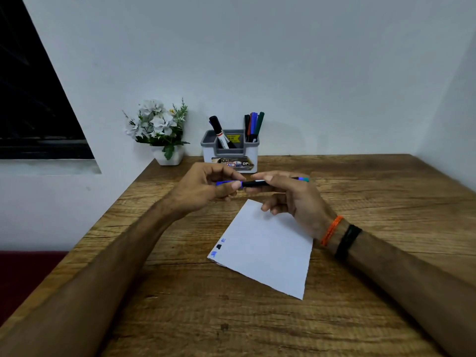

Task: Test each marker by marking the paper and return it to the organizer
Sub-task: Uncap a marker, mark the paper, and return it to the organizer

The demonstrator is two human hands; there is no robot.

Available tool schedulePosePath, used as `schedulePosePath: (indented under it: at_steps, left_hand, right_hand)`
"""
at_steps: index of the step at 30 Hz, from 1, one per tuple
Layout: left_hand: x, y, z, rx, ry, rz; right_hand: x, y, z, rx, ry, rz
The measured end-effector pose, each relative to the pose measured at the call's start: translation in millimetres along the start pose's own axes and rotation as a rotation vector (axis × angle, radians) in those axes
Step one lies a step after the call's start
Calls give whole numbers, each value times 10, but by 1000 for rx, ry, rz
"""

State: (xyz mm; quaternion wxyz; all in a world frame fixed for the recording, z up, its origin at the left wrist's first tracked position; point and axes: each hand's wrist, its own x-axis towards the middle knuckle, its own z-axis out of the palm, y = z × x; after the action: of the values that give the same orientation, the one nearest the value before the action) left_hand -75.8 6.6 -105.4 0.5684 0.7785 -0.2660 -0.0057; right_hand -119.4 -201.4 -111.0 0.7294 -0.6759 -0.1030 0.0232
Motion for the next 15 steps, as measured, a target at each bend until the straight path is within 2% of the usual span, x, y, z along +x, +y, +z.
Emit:
schedulePosePath:
  at_steps: [3, 7, 15]
  left_hand:
    - [3, 4, 3, -72, 34, -12]
    - [11, 15, -2, -32, 68, -19]
    - [44, 20, 126, 53, 120, -13]
  right_hand:
    - [18, 29, 5, -62, 73, -71]
    - [48, 68, -41, -102, 84, -138]
    - [89, 184, -43, -427, 55, -426]
